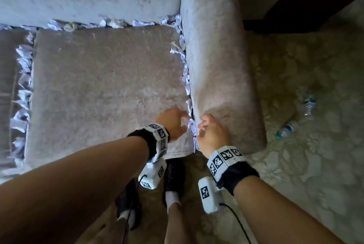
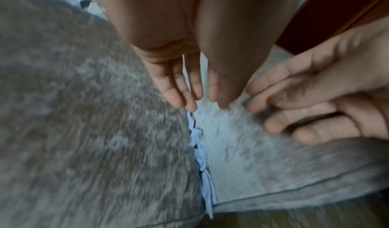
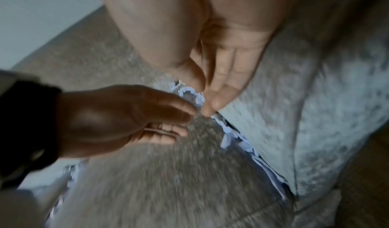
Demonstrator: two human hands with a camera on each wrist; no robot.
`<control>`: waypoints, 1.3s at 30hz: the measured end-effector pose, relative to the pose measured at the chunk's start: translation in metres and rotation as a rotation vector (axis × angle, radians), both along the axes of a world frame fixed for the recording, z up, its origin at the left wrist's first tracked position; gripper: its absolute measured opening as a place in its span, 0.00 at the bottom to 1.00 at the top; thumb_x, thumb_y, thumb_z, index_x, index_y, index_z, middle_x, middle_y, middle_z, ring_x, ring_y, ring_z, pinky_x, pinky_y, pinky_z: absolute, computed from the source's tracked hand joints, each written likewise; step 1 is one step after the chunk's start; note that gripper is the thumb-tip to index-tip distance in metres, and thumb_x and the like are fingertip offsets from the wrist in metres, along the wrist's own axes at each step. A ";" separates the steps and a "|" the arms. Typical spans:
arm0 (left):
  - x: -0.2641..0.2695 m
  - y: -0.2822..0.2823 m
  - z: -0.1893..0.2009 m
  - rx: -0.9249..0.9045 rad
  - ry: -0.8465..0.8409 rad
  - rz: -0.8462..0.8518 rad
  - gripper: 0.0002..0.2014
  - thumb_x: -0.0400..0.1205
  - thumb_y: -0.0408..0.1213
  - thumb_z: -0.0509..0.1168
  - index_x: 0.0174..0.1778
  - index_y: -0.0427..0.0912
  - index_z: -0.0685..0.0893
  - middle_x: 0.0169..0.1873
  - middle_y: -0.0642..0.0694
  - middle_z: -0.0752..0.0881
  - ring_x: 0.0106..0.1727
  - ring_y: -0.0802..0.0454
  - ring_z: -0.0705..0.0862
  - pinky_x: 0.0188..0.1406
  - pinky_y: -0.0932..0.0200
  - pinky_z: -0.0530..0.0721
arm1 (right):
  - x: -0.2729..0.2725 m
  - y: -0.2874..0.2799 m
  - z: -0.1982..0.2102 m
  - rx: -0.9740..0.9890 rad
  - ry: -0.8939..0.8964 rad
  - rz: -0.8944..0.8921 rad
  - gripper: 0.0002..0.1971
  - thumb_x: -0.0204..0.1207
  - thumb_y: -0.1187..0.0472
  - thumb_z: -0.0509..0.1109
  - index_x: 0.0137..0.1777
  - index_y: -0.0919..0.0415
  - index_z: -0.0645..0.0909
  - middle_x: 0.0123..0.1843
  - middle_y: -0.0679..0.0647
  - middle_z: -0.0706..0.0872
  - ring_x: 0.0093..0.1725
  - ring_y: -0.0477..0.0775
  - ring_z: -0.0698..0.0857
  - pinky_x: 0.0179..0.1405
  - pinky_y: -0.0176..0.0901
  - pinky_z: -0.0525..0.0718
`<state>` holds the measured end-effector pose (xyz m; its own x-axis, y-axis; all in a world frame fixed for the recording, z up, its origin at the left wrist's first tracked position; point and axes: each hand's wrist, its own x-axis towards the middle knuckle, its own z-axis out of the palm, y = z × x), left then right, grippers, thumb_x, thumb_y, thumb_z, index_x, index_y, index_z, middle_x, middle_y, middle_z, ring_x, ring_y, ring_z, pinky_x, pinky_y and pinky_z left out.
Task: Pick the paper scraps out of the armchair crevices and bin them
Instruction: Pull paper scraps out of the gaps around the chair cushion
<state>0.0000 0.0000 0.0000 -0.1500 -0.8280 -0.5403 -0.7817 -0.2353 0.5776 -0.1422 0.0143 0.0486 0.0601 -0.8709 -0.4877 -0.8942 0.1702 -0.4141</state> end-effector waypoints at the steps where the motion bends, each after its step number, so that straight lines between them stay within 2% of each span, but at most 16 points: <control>1: -0.003 0.001 -0.011 0.018 0.011 0.018 0.16 0.78 0.39 0.69 0.62 0.53 0.86 0.59 0.44 0.83 0.58 0.44 0.85 0.60 0.49 0.82 | 0.002 0.005 -0.011 -0.024 -0.020 -0.001 0.19 0.73 0.71 0.66 0.64 0.58 0.77 0.55 0.54 0.88 0.55 0.62 0.84 0.52 0.47 0.80; 3: -0.009 0.001 -0.034 0.030 0.018 0.053 0.19 0.78 0.35 0.70 0.65 0.54 0.86 0.60 0.43 0.82 0.58 0.42 0.85 0.60 0.48 0.82 | 0.007 0.016 -0.030 -0.098 -0.031 -0.004 0.23 0.73 0.71 0.66 0.67 0.57 0.75 0.57 0.53 0.87 0.55 0.61 0.84 0.52 0.47 0.79; 6: -0.018 0.001 -0.059 0.077 0.007 0.056 0.23 0.76 0.34 0.68 0.67 0.58 0.84 0.59 0.45 0.84 0.58 0.42 0.84 0.59 0.46 0.82 | 0.013 0.031 -0.052 -0.134 -0.008 -0.050 0.25 0.74 0.70 0.64 0.71 0.57 0.71 0.59 0.55 0.86 0.55 0.64 0.85 0.50 0.51 0.81; 8: -0.023 -0.004 -0.073 0.076 0.006 0.039 0.20 0.76 0.37 0.67 0.64 0.58 0.84 0.57 0.48 0.85 0.58 0.43 0.84 0.56 0.49 0.82 | 0.015 0.034 -0.062 -0.117 0.019 -0.061 0.31 0.74 0.69 0.64 0.78 0.59 0.64 0.62 0.55 0.86 0.57 0.64 0.86 0.52 0.54 0.83; 11: -0.033 -0.017 -0.084 0.042 -0.055 0.021 0.14 0.78 0.39 0.65 0.58 0.59 0.83 0.52 0.50 0.87 0.54 0.43 0.86 0.42 0.55 0.76 | 0.016 0.037 -0.069 -0.032 0.014 -0.072 0.40 0.73 0.65 0.66 0.83 0.59 0.51 0.64 0.57 0.84 0.60 0.63 0.85 0.57 0.56 0.84; 13: -0.036 -0.023 -0.087 0.029 -0.114 0.039 0.15 0.80 0.41 0.64 0.60 0.61 0.83 0.52 0.49 0.87 0.52 0.40 0.87 0.38 0.56 0.74 | 0.018 0.035 -0.068 0.003 0.020 -0.063 0.42 0.74 0.62 0.68 0.84 0.59 0.48 0.64 0.61 0.84 0.60 0.65 0.85 0.57 0.55 0.84; 15: -0.035 -0.025 -0.087 0.048 -0.164 0.007 0.11 0.81 0.45 0.64 0.57 0.59 0.84 0.52 0.47 0.86 0.52 0.38 0.87 0.38 0.54 0.77 | 0.021 0.032 -0.067 0.022 0.027 -0.054 0.44 0.74 0.60 0.70 0.84 0.60 0.47 0.65 0.63 0.84 0.60 0.65 0.85 0.56 0.54 0.84; 18: -0.031 -0.021 -0.081 0.044 -0.159 -0.037 0.08 0.80 0.46 0.63 0.50 0.53 0.86 0.50 0.45 0.85 0.50 0.38 0.86 0.38 0.54 0.78 | 0.025 0.029 -0.069 0.033 0.039 -0.073 0.41 0.76 0.61 0.69 0.84 0.59 0.49 0.64 0.63 0.84 0.59 0.66 0.86 0.54 0.54 0.84; 21: -0.017 -0.013 -0.080 0.022 -0.092 0.026 0.08 0.81 0.44 0.62 0.49 0.52 0.86 0.51 0.47 0.84 0.51 0.41 0.84 0.40 0.54 0.76 | 0.031 0.026 -0.070 0.058 0.044 -0.128 0.37 0.78 0.61 0.67 0.83 0.57 0.52 0.64 0.62 0.85 0.59 0.66 0.86 0.53 0.55 0.84; 23: -0.006 -0.007 -0.082 -0.019 -0.028 0.068 0.09 0.82 0.43 0.61 0.48 0.47 0.86 0.51 0.47 0.82 0.50 0.41 0.83 0.43 0.52 0.78 | 0.033 0.024 -0.076 0.088 0.017 -0.166 0.36 0.77 0.63 0.67 0.82 0.56 0.54 0.66 0.63 0.83 0.61 0.66 0.85 0.55 0.55 0.84; 26: 0.008 -0.005 -0.082 -0.013 0.064 0.115 0.14 0.86 0.45 0.57 0.52 0.46 0.87 0.48 0.45 0.84 0.49 0.42 0.82 0.48 0.49 0.81 | 0.040 0.017 -0.090 0.109 0.028 -0.203 0.31 0.78 0.64 0.64 0.80 0.56 0.56 0.65 0.65 0.83 0.60 0.67 0.84 0.54 0.56 0.85; 30: 0.032 -0.015 -0.075 0.062 0.093 0.092 0.21 0.90 0.50 0.52 0.57 0.43 0.87 0.45 0.41 0.89 0.47 0.41 0.85 0.48 0.49 0.81 | 0.054 -0.007 -0.102 0.025 0.018 -0.259 0.28 0.80 0.61 0.63 0.79 0.58 0.60 0.64 0.65 0.83 0.59 0.69 0.84 0.53 0.56 0.84; 32: 0.044 -0.019 -0.074 0.054 0.122 0.112 0.18 0.90 0.46 0.51 0.63 0.47 0.86 0.45 0.46 0.90 0.46 0.44 0.86 0.50 0.50 0.82 | 0.062 -0.023 -0.110 -0.004 0.015 -0.298 0.25 0.81 0.64 0.60 0.78 0.59 0.63 0.67 0.63 0.82 0.60 0.69 0.84 0.51 0.54 0.82; 35: 0.058 -0.023 -0.070 0.107 0.243 0.175 0.18 0.90 0.37 0.52 0.72 0.55 0.80 0.39 0.57 0.89 0.37 0.57 0.84 0.48 0.59 0.81 | 0.073 -0.044 -0.124 -0.023 0.015 -0.379 0.25 0.81 0.66 0.58 0.78 0.55 0.67 0.69 0.59 0.83 0.61 0.66 0.84 0.51 0.51 0.83; 37: 0.069 -0.025 -0.068 0.162 0.318 0.189 0.20 0.89 0.33 0.52 0.70 0.56 0.81 0.36 0.58 0.89 0.36 0.59 0.85 0.48 0.59 0.84 | 0.077 -0.055 -0.133 -0.009 0.029 -0.463 0.26 0.81 0.67 0.59 0.79 0.50 0.68 0.69 0.58 0.83 0.63 0.65 0.83 0.54 0.48 0.82; 39: 0.079 -0.028 -0.067 0.200 0.346 0.181 0.19 0.87 0.30 0.52 0.63 0.51 0.85 0.36 0.57 0.89 0.37 0.57 0.87 0.47 0.60 0.85 | 0.081 -0.063 -0.140 0.013 -0.028 -0.550 0.23 0.82 0.69 0.58 0.76 0.57 0.73 0.68 0.67 0.82 0.64 0.70 0.81 0.52 0.47 0.79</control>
